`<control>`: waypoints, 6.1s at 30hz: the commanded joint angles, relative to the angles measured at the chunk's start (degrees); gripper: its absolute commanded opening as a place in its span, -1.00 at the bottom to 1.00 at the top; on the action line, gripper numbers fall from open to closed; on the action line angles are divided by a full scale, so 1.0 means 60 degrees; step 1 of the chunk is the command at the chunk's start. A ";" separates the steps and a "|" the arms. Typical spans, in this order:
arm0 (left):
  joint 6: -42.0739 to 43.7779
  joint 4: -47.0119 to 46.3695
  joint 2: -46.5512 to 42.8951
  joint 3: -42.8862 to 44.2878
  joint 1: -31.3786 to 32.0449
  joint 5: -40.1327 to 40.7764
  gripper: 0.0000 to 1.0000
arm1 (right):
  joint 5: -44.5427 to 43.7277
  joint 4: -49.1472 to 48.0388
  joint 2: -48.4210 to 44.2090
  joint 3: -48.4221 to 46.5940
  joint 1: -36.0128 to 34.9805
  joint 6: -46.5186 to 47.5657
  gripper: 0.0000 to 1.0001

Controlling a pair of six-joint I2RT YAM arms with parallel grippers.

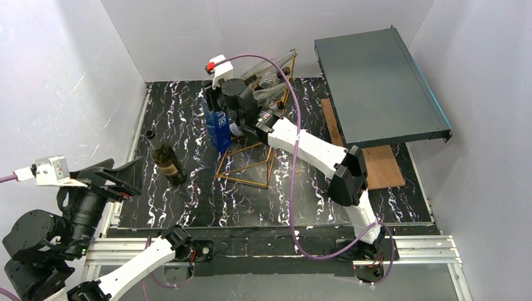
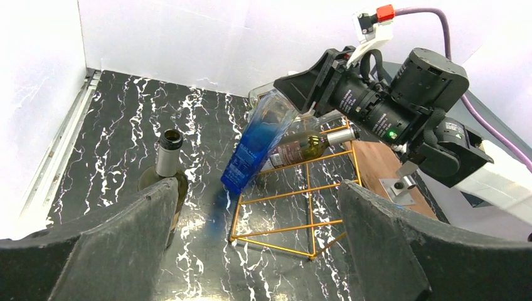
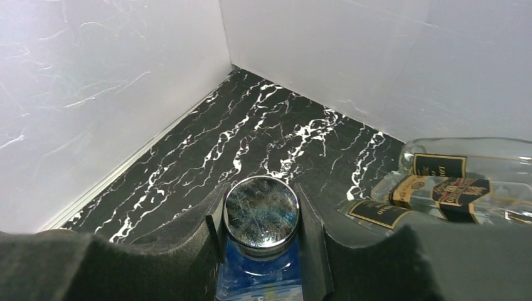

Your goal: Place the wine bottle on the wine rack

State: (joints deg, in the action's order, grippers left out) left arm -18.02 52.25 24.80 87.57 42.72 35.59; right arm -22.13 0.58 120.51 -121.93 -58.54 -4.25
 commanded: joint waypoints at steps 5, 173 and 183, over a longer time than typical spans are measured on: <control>-0.0080 -0.0298 0.0251 -0.0036 0.0031 0.0090 0.99 | -0.0442 -0.2305 -0.1936 0.0557 0.0225 -0.0341 -0.97; -0.0935 -0.0482 0.0825 -0.0972 0.0037 -0.0556 0.99 | 0.0970 -0.2438 -0.6999 1.1155 0.1964 -0.2543 0.97; -0.1068 -0.0484 0.1268 -0.1197 0.0036 -0.0783 0.99 | 0.0931 -0.1982 -0.7573 1.0824 0.1964 -0.2351 0.97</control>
State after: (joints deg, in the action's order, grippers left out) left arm -23.49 49.76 29.85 80.82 42.72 31.70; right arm -16.36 -16.93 76.93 -55.09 -46.61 -20.80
